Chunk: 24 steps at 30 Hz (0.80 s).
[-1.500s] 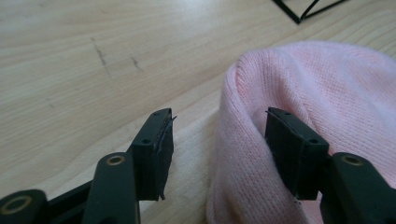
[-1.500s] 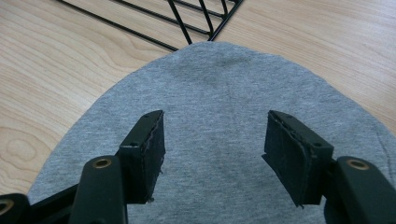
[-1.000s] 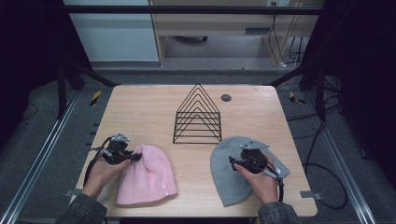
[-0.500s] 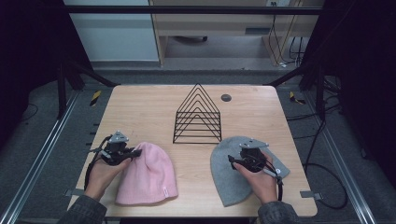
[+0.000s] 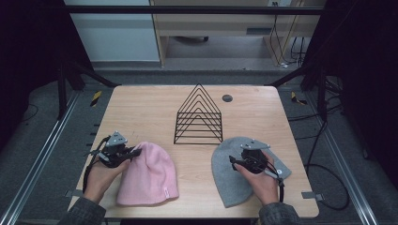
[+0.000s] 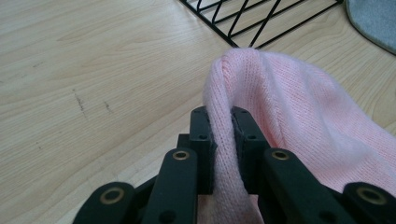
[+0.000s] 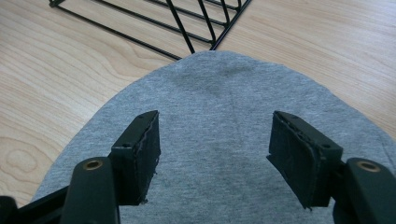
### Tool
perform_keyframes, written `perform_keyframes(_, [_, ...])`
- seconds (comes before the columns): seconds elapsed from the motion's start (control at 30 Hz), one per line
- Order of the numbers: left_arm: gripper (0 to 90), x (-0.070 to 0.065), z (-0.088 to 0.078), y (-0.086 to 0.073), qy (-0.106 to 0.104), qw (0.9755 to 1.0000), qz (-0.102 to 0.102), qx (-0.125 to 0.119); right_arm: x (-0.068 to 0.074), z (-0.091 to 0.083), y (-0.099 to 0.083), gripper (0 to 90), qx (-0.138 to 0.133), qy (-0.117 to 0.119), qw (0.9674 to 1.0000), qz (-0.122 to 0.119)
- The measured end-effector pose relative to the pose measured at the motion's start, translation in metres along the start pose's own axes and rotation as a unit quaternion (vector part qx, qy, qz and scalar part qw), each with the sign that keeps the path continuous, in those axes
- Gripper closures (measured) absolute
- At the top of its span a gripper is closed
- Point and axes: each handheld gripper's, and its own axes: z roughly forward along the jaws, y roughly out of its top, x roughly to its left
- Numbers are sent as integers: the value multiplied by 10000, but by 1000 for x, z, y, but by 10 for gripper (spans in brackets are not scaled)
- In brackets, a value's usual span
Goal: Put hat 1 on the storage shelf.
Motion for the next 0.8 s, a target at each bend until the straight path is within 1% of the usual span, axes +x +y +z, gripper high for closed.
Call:
perform_keyframes(0.1, [808,-2,-6,4,-6,9999,78,-89,0,-1,1,341,-15,-9,10000,-19])
perform_keyframes(0.17, [808,-4,-11,7,6,9998,73,-203,0,-2,0,342,-33,-23,10000,-22])
perform_keyframes(0.3, [809,-6,-20,11,72,9991,144,-381,0,-4,0,342,-62,-10,10000,-46])
perform_keyframes(0.4, [809,-6,-22,13,41,9990,171,-421,0,-4,1,343,-79,-1,10000,-40])
perform_keyframes(0.53, [811,-9,-27,17,21,9985,184,-517,0,-5,1,343,-113,-19,9999,-47])
perform_keyframes(0.63, [811,-13,-32,22,-23,9981,248,-568,3,-7,2,352,-161,-9,9998,-92])
perform_keyframes(0.67, [811,-14,-33,24,-27,9979,268,-585,4,-8,2,354,-183,-7,9997,-145])
perform_keyframes(0.7, [811,-17,-37,27,-21,9975,333,-630,6,-8,3,354,-194,6,9996,-180])
perform_keyframes(0.73, [811,-17,-37,27,-21,9975,333,-630,6,-8,3,354,-194,6,9996,-180])
perform_keyframes(0.8, [811,-20,-39,31,-49,9970,355,-689,10,-10,5,354,-277,40,9993,-230])
